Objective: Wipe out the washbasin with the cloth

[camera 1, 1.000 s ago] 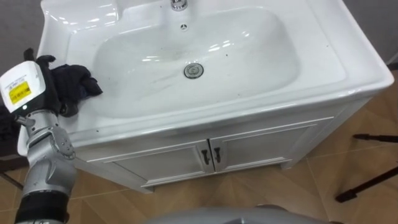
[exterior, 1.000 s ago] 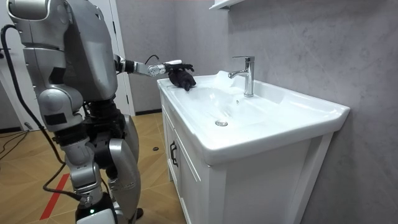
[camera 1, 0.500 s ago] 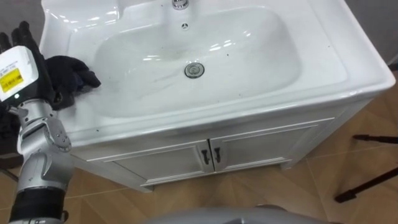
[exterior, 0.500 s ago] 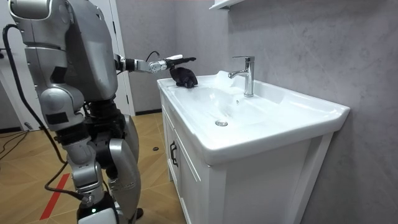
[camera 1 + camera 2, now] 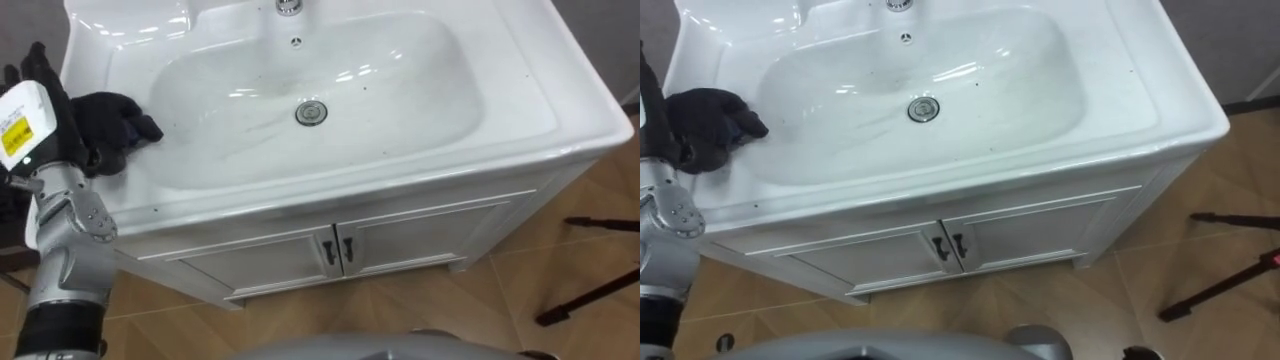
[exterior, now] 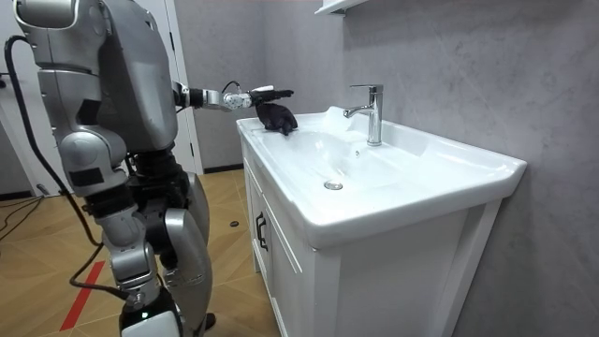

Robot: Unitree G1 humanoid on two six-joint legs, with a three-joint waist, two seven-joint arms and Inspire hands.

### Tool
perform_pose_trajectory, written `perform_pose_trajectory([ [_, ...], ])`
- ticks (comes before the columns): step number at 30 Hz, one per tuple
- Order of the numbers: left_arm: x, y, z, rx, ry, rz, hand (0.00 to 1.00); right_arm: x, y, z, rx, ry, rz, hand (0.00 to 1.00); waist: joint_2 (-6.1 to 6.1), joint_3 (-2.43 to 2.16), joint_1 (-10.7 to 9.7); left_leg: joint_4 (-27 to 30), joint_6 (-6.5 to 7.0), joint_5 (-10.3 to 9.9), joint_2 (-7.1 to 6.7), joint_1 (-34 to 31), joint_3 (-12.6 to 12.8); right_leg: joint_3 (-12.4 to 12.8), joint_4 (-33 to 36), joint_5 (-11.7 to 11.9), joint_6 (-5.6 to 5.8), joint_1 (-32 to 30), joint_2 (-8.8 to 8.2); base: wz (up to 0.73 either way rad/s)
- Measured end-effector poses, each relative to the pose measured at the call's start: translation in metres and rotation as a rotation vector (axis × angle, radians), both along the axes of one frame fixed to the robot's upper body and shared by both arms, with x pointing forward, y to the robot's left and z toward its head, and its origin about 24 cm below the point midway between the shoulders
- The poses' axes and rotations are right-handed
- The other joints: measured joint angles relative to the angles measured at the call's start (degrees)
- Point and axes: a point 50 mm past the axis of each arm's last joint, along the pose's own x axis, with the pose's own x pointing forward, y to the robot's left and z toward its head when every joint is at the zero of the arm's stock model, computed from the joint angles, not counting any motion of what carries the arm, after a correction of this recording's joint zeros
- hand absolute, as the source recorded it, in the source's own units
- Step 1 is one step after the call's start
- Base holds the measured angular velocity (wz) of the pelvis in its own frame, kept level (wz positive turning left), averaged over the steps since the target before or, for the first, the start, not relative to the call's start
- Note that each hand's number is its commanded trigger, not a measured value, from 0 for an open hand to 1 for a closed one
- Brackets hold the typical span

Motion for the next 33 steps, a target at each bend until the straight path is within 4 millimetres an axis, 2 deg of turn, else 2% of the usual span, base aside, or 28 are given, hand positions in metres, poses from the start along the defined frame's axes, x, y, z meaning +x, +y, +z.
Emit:
perform_pose_trajectory([
  [2,0.002,-0.002,0.003,-0.119,-0.052,0.015,0.0,0.0,0.0,0.0,-0.001,0.001,-0.001,0.0,-0.06,0.02,-0.1,0.1,0.0,0.0,0.0,0.0,0.0,-0.1,0.0,0.0,0.0,-0.1,-0.05,0.02],
  [7,0.012,-0.012,0.029,-0.383,-0.268,-0.007,0.0,0.001,0.0,0.0,-0.002,-0.006,0.0,0.0,-0.29,0.18,0.6,0.2,0.0,0.0,0.0,0.1,-0.1,0.0,0.1,0.0,0.0,0.1,-0.03,0.0],
  [9,0.018,-0.013,0.04,-0.47,-0.347,-0.015,0.0,0.0,0.0,0.0,-0.004,-0.004,-0.001,0.0,-0.66,0.47,1.1,0.1,0.0,0.0,0.04,0.2,0.0,0.1,0.2,0.0,-0.02,0.0,0.03,-0.02],
  [15,0.019,-0.011,0.048,-0.661,-0.457,0.01,0.0,-0.004,0.0,0.0,-0.003,-0.003,-0.001,0.0,-1.45,0.56,1.5,0.1,0.0,0.0,0.03,0.2,0.0,0.2,0.1,-0.2,-0.08,-0.3,0.06,0.0],
  [21,0.016,-0.003,0.05,-0.691,-0.493,0.048,0.0,-0.012,0.0,0.0,-0.005,0.005,-0.003,0.0,-2.77,0.04,2.6,0.1,0.0,0.0,0.02,0.1,0.0,0.2,0.0,-0.2,-0.07,-0.1,0.06,0.0],
  [24,0.016,-0.002,0.05,-0.685,-0.498,0.064,0.0,-0.015,0.0,0.001,-0.006,0.006,-0.003,0.0,-2.93,0.03,2.8,0.1,0.0,0.0,-0.01,0.1,0.0,0.2,0.0,-0.2,-0.04,-0.1,0.03,0.0],
  [26,0.015,-0.001,0.049,-0.672,-0.503,0.085,0.0,-0.016,0.0,0.001,-0.005,0.008,-0.002,0.0,-2.55,0.06,3.1,0.0,0.0,0.0,-0.02,0.2,0.0,0.1,0.0,-0.2,-0.03,0.2,0.0,0.0],
  [29,0.013,0.001,0.05,-0.663,-0.517,0.11,0.0,-0.017,0.0,0.001,-0.005,0.007,0.0,0.0,-1.67,0.49,3.1,0.0,0.0,0.0,-0.01,0.8,-0.1,0.1,-0.1,-0.2,-0.03,0.9,0.03,0.0],
  [33,0.007,0.015,0.057,-0.634,-0.584,0.193,0.0,-0.016,0.0,0.001,-0.005,0.004,0.002,0.0,-0.84,0.28,3.0,0.1,0.0,0.0,-0.01,0.9,-0.1,0.4,0.0,-0.3,-0.09,0.7,0.08,-0.01],
])
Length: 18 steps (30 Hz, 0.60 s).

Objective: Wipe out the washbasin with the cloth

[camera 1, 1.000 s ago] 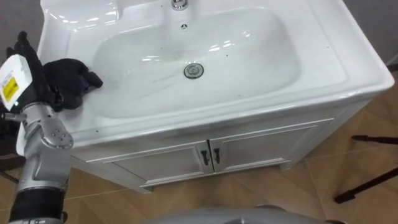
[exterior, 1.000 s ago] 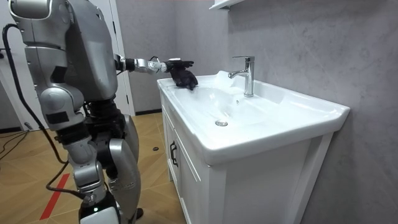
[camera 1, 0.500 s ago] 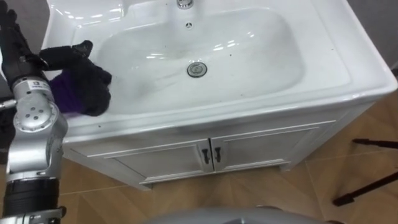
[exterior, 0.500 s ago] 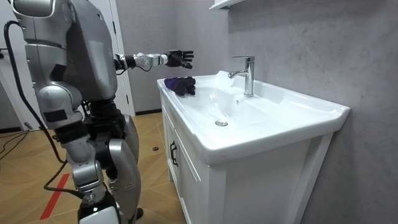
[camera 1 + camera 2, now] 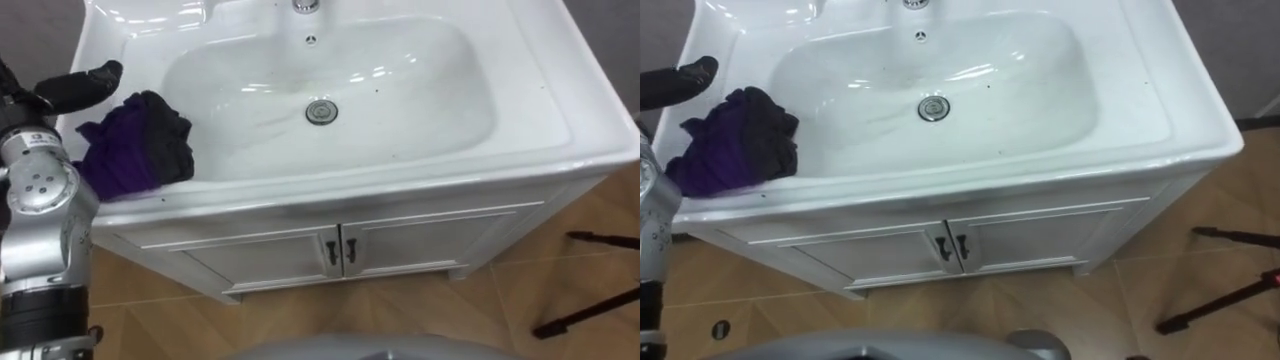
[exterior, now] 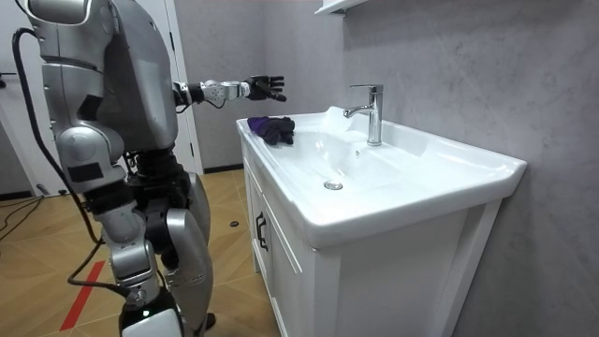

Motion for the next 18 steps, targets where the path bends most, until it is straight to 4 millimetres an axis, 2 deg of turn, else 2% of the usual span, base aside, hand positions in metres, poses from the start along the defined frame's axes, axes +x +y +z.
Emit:
perform_pose_trajectory([
  [3,-0.009,0.015,0.012,0.017,-0.067,0.127,0.0,-0.002,-0.001,0.0,-0.006,0.001,-0.009,0.0,0.07,-0.4,1.0,0.1,0.0,0.0,0.05,0.3,0.1,0.5,0.4,-0.2,-0.13,-0.7,0.05,-0.13],
  [5,-0.018,0.025,0.02,0.033,-0.127,0.226,0.0,-0.006,-0.001,0.0,-0.018,-0.001,-0.011,0.0,-0.13,-0.48,1.8,-0.1,0.0,0.0,0.03,0.4,0.0,0.4,1.1,-0.2,-0.18,-0.3,-0.04,-0.04],
  [7,-0.026,0.031,0.021,0.039,-0.15,0.3,0.0,-0.007,-0.001,0.0,-0.022,0.001,-0.01,0.0,-0.39,-0.33,2.6,-0.3,0.0,0.0,0.01,0.9,0.1,0.6,1.1,-0.3,-0.16,0.0,-0.07,0.0],
  [12,-0.051,0.041,0.006,0.038,-0.106,0.428,0.0,-0.006,0.0,0.0,-0.02,-0.001,-0.008,0.0,-1.15,-0.5,3.3,0.1,0.0,0.0,-0.51,0.8,-1.1,-0.4,1.1,-0.8,0.24,-0.1,-0.68,0.13],
  [14,-0.065,0.048,-0.01,0.034,-0.042,0.492,0.0,-0.01,-0.001,0.0,-0.024,0.002,-0.023,0.0,-1.22,-0.64,4.2,0.3,0.01,0.0,-0.7,0.8,-1.6,-0.4,1.1,-0.8,0.32,0.0,-0.85,0.06],
  [15,-0.068,0.051,-0.014,0.03,-0.028,0.516,0.0,-0.01,-0.002,0.001,-0.025,0.001,-0.028,0.0,-1.13,-0.66,4.6,0.4,0.01,0.0,-0.75,0.7,-1.7,-0.5,1.1,-0.8,0.34,0.1,-0.89,0.0],
  [17,-0.083,0.063,-0.024,0.02,0.008,0.621,0.0,-0.014,-0.002,0.001,-0.027,0.003,-0.042,0.0,-1.44,-0.99,6.3,0.4,0.01,0.0,-0.85,0.8,-2.2,-0.4,1.3,-0.8,0.41,0.1,-0.98,0.0],
  [18,-0.089,0.066,-0.027,0.02,0.023,0.646,0.0,-0.014,-0.003,0.001,-0.028,0.003,-0.042,0.0,-1.42,-1.02,6.3,0.4,0.02,0.0,-0.89,0.8,-2.4,-0.4,1.3,-0.8,0.43,0.1,-1.03,0.0],
])
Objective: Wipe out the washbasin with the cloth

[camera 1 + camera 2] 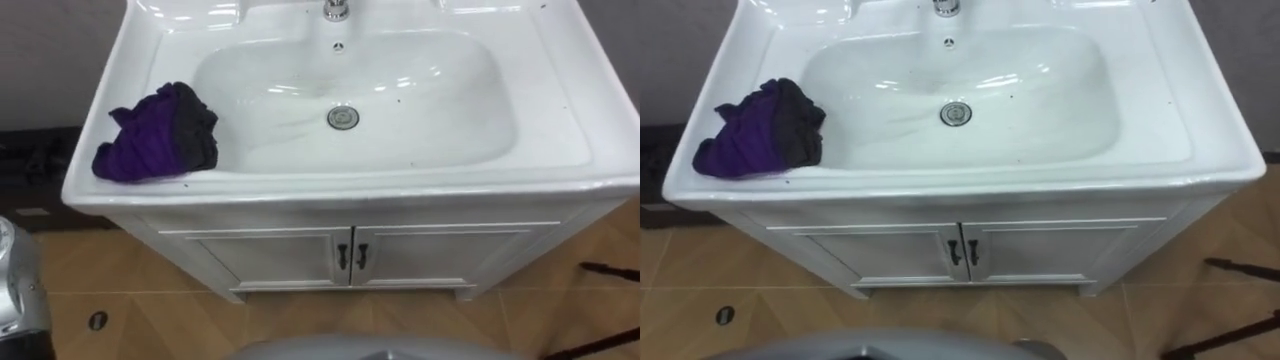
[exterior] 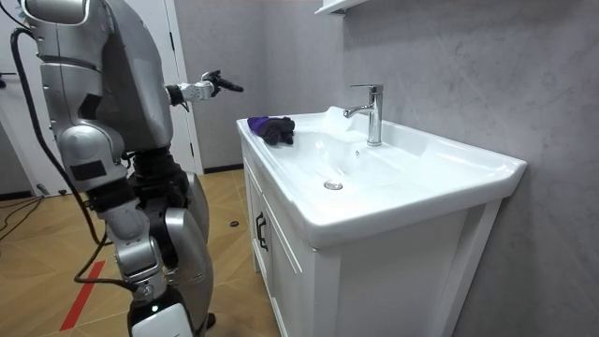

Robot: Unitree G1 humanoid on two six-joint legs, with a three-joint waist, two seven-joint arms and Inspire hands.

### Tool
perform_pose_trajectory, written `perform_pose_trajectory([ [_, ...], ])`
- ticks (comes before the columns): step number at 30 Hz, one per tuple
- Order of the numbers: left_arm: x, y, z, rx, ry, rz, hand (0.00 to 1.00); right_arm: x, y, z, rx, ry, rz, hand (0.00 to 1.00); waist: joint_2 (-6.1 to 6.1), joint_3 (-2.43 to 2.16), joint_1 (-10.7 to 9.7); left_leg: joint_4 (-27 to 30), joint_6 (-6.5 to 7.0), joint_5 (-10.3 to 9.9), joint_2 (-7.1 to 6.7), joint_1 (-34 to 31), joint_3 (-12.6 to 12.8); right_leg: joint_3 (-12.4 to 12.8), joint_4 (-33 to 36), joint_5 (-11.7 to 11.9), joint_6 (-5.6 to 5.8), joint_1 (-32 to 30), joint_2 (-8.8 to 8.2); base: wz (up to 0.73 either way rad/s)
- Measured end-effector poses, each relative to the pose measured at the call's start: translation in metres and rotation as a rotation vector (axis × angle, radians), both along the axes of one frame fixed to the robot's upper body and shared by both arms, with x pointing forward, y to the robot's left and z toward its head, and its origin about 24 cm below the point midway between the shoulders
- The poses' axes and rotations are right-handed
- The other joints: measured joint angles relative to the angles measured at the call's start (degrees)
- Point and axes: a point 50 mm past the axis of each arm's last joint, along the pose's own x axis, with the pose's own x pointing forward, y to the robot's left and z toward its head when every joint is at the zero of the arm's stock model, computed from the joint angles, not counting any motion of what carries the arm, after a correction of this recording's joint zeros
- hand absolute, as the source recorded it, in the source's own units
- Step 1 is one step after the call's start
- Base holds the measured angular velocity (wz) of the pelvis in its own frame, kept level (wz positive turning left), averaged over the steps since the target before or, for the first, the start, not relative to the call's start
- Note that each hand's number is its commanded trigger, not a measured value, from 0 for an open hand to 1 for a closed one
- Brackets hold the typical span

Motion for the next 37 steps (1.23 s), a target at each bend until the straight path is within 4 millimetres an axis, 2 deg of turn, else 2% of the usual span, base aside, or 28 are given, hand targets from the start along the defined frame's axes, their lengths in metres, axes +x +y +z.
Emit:
perform_pose_trajectory([
  [3,-0.033,0.006,-0.031,-0.08,0.114,0.098,0.0,-0.001,0.0,0.0,0.008,0.004,-0.002,0.0,0.29,-0.19,0.2,0.2,0.02,0.0,-0.42,-0.5,-1.6,-1.3,0.0,0.0,0.26,0.1,-0.61,0.19],
  [4,-0.037,0.006,-0.036,-0.099,0.126,0.108,0.0,-0.002,0.001,0.0,0.011,0.004,-0.003,0.0,0.27,-0.22,0.2,0.2,0.02,0.0,-0.54,-0.7,-2.0,-1.6,0.1,0.0,0.38,0.1,-0.84,0.31],
  [7,-0.066,-0.004,-0.068,-0.188,0.243,0.139,0.0,-0.001,0.001,0.0,0.018,0.0,-0.001,0.0,0.34,-0.23,0.1,0.0,0.38,-0.1,-0.82,-1.1,-2.4,-2.9,0.3,-0.2,0.7,0.1,-1.17,0.23],
  [9,-0.088,-0.013,-0.089,-0.251,0.335,0.171,0.0,-0.001,0.002,-0.001,0.019,0.001,-0.001,0.0,0.11,-0.24,0.4,0.0,0.64,-0.2,-0.98,-0.9,-2.5,-3.1,0.8,-0.3,0.85,0.1,-1.39,0.06],
  [12,-0.125,-0.041,-0.133,-0.394,0.553,0.174,0.0,-0.001,0.002,-0.001,0.019,0.002,-0.001,0.0,-0.19,-0.37,1.3,-0.2,0.84,-0.2,-1.24,-1.1,-3.2,-3.7,0.9,-0.4,0.98,0.3,-1.72,0.11],
  [15,-0.155,-0.063,-0.156,-0.494,0.712,0.14,0.0,-0.002,0.003,-0.001,0.026,0.007,0.004,0.0,-1.24,-0.28,1.2,0.0,0.94,-0.3,-1.31,-1.0,-4.1,-4.8,0.6,-0.5,1.11,1.2,-1.8,0.17],
  [18,-0.18,-0.076,-0.166,-0.563,0.802,0.133,0.0,-0.002,0.004,-0.002,0.034,0.012,0.004,0.0,-2.45,-0.2,1.2,-0.1,0.93,-0.3,-1.16,-1.1,-4.5,-5.2,0.0,-0.5,1.02,1.4,-1.74,0.08],
  [21,-0.197,-0.088,-0.176,-0.588,0.962,0.041,0.0,-0.003,0.004,-0.002,0.042,0.021,0.009,0.0,-2.73,-0.17,1.2,-0.3,0.92,-0.3,-1.14,-0.8,-4.6,-5.8,-0.5,-0.4,1.11,2.5,-1.63,0.1],
  [25,-0.201,-0.105,-0.188,-0.687,1.052,-0.098,0.0,-0.003,0.009,-0.004,0.077,0.034,0.015,0.0,-2.8,-0.12,0.5,-0.4,0.93,-0.3,-1.13,-0.7,-4.5,-6.3,-1.2,-0.5,1.29,3.2,-1.8,0.1],
  [28,-0.193,-0.115,-0.195,-0.752,1.065,-0.201,0.0,0.001,0.017,-0.006,0.106,0.031,0.025,0.0,-3.04,0.07,-0.6,-0.4,0.93,-0.3,-1.12,-0.7,-4.7,-6.6,-1.4,-0.5,1.37,3.5,-1.79,0.06],
  [32,-0.167,-0.119,-0.2,-0.75,1.049,-0.354,0.0,0.004,0.024,-0.009,0.125,0.031,0.021,0.0,-3.09,0.67,-1.2,-0.5,0.93,-0.3,-1.13,-0.8,-4.4,-6.5,-1.5,-0.5,1.39,3.2,-1.77,-0.01],
  [37,-0.146,-0.125,-0.203,-0.75,1.036,-0.489,0.0,0.009,0.024,-0.009,0.127,0.031,0.017,0.0,-3.33,0.7,-2.4,-1.0,0.95,-0.3,-1.11,-0.8,-3.5,-6.1,-1.4,-0.5,1.46,2.6,-1.63,-0.07],
])
